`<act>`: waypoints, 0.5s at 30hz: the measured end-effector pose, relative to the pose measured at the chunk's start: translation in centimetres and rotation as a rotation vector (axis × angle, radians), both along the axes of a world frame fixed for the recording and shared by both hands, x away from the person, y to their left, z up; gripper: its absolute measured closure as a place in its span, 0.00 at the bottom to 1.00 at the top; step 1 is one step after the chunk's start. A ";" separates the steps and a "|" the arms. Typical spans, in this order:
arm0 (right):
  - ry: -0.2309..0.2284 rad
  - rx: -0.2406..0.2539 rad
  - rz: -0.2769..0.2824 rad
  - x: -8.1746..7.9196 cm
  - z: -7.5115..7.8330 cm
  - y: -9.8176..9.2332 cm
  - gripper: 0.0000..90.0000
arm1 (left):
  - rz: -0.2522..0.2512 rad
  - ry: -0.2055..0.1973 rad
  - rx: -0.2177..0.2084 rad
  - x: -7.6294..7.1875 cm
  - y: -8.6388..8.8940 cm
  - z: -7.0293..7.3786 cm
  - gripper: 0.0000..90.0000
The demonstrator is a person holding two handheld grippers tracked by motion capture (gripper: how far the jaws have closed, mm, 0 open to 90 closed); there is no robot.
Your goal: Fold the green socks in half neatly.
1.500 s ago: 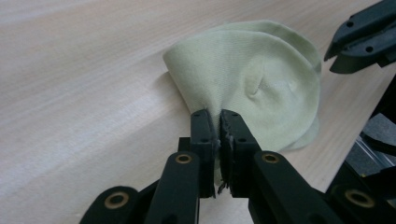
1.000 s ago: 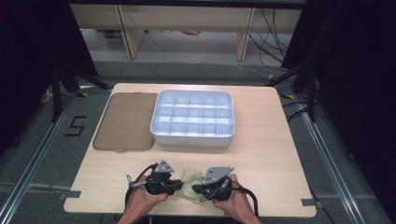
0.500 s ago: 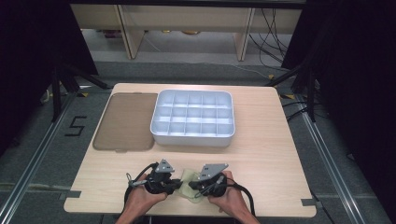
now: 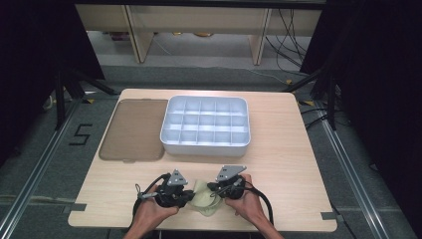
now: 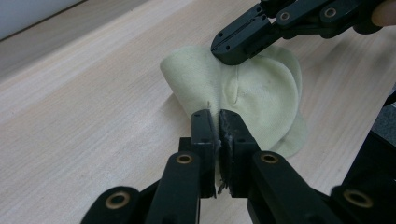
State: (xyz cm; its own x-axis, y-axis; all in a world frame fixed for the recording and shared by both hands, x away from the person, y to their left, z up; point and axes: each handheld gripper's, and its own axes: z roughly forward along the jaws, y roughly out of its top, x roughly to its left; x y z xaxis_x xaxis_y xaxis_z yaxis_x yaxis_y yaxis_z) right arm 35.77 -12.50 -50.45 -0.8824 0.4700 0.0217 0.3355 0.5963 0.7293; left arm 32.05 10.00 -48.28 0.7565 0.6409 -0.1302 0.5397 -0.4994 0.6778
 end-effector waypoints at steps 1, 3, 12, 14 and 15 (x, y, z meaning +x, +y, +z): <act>0.001 0.013 -0.003 0.0 0.2 -0.2 1.00 | 0.012 -0.012 0.007 0.0 0.0 0.0 0.94; -0.011 0.024 0.000 -0.2 0.7 -0.7 1.00 | 0.008 -0.008 0.003 -0.1 0.1 0.1 0.94; 0.019 0.048 0.032 -2.2 1.4 -2.2 1.00 | 0.025 -0.032 0.019 -0.1 0.4 0.7 0.94; 0.028 0.048 0.038 -2.3 1.4 -2.2 1.00 | 0.031 -0.031 0.015 -0.1 0.3 0.7 0.94; 0.035 0.040 0.045 -2.6 1.3 -2.1 1.00 | 0.032 -0.033 0.019 -0.1 0.4 0.8 0.94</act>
State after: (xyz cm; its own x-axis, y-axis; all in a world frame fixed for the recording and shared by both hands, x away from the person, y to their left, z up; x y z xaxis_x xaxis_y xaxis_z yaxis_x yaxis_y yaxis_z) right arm 33.19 -14.59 -49.14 -0.9008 0.4283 0.0710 0.3351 0.5821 0.7408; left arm 31.91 10.35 -47.51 0.7396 0.6666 -0.0931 0.5326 -0.4951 0.6864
